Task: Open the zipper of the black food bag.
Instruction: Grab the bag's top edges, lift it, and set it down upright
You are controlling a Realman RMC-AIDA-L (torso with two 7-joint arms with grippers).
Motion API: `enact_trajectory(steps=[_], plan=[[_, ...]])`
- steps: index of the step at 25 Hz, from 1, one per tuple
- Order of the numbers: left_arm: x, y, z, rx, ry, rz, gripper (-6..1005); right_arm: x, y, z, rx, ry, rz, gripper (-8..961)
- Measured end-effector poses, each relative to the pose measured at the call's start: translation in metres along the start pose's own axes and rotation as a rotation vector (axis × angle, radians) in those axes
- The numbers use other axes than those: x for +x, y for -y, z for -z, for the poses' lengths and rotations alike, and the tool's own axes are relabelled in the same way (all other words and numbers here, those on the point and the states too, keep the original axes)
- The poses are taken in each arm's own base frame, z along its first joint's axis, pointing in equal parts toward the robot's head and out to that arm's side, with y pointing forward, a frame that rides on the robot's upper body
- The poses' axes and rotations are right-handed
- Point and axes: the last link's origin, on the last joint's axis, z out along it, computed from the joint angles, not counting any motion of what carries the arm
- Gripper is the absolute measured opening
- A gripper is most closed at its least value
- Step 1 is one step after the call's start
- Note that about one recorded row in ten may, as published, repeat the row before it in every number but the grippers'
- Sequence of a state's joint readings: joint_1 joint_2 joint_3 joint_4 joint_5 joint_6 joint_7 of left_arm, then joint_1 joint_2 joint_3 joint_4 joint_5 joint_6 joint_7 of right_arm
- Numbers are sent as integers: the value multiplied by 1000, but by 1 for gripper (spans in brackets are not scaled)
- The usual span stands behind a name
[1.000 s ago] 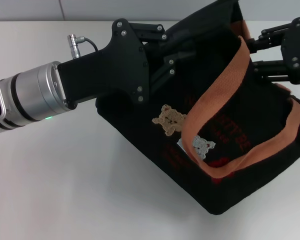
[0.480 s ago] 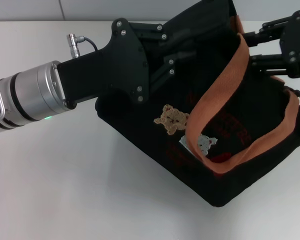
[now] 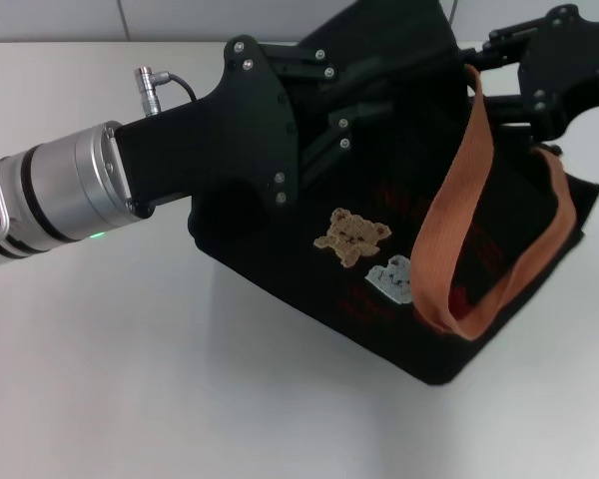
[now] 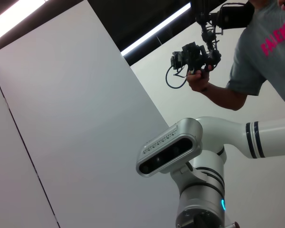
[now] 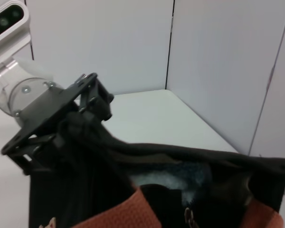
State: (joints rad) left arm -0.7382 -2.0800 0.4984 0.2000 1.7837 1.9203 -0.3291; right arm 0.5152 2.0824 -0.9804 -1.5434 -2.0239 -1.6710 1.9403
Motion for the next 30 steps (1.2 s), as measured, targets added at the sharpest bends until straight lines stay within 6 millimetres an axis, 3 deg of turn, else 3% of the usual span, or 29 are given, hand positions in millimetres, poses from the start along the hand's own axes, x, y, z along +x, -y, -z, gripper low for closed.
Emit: enact_trajectory(steps=[9,17,21,30], plan=[[1,-1,2,1,-6,-1,152,-6,4,-3,41,20,19,408],[2,-1,2,-2,-9,-2,152,-10,-5,-10,-2,-1,73,417],[2,-1,3,-2,-8,-3,152,-12,-13,2,-36,-28,77,426],[2,-2,3,-2,-7,-3,152,-8,-12,35,22,-48,50,423]])
